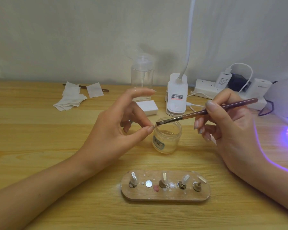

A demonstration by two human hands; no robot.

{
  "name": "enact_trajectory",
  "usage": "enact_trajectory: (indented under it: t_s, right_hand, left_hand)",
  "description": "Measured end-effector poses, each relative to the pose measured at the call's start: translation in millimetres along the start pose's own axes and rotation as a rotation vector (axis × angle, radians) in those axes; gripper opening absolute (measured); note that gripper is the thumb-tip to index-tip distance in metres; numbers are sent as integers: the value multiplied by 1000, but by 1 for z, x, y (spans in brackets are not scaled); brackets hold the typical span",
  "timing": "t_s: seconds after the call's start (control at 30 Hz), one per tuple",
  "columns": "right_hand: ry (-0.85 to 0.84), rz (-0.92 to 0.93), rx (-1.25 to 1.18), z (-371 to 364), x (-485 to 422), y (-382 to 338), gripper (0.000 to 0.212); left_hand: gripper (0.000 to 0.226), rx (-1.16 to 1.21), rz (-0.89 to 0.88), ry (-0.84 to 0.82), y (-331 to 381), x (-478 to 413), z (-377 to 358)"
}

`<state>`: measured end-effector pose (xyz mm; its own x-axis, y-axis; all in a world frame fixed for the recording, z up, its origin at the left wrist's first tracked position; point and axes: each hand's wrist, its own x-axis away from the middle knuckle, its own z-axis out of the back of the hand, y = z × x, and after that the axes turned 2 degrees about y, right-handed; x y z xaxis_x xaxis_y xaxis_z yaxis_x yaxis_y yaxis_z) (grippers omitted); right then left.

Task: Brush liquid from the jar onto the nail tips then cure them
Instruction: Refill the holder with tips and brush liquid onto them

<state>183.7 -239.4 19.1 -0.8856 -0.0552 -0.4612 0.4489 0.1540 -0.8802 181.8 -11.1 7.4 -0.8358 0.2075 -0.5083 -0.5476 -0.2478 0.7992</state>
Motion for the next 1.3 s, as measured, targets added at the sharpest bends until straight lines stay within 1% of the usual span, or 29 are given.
enact_trajectory:
  t_s: [0.07, 0.17, 0.23, 0.33, 0.47, 0.53, 0.7, 0.87, 1.03, 1.13, 1.3]
  right_hand:
    - [29, -24, 29, 1, 0, 1, 18]
    - [64, -26, 25, 4, 0, 2, 22]
    - [41, 1, -8, 3, 0, 1, 23]
    - [-9, 22, -1, 1, 0, 1, 17]
    - [47, -4, 47, 3, 0, 2, 21]
    - [61, 2, 25, 4, 0, 1, 22]
    - [-2, 30, 4, 0, 0, 1, 17]
    - [50, -9, 56, 3, 1, 3, 21]
    - [86, 8, -2, 6, 1, 2, 26]
    - [70, 13, -34, 5, 1, 2, 23]
    - [55, 1, -70, 5, 1, 3, 26]
  left_hand:
    - [58, 11, 9, 0, 0, 0, 0]
    - [58, 24, 18, 0, 0, 0, 0]
    - [58, 30, 20, -3, 0, 0, 0]
    - [58, 36, 20, -6, -1, 0, 0]
    - [59, 43, 24, -10, -2, -1, 0]
    - [59, 44, 21, -11, -1, -1, 0]
    - [58, 45, 19, -11, -1, 0, 0]
    - [58, 41, 18, -18, -1, 0, 1]
    - [55, 87, 47, -23, -2, -2, 2]
    - [54, 107, 69, -14, -3, -3, 2]
    - [57, 117, 87, -3, -4, -4, 2]
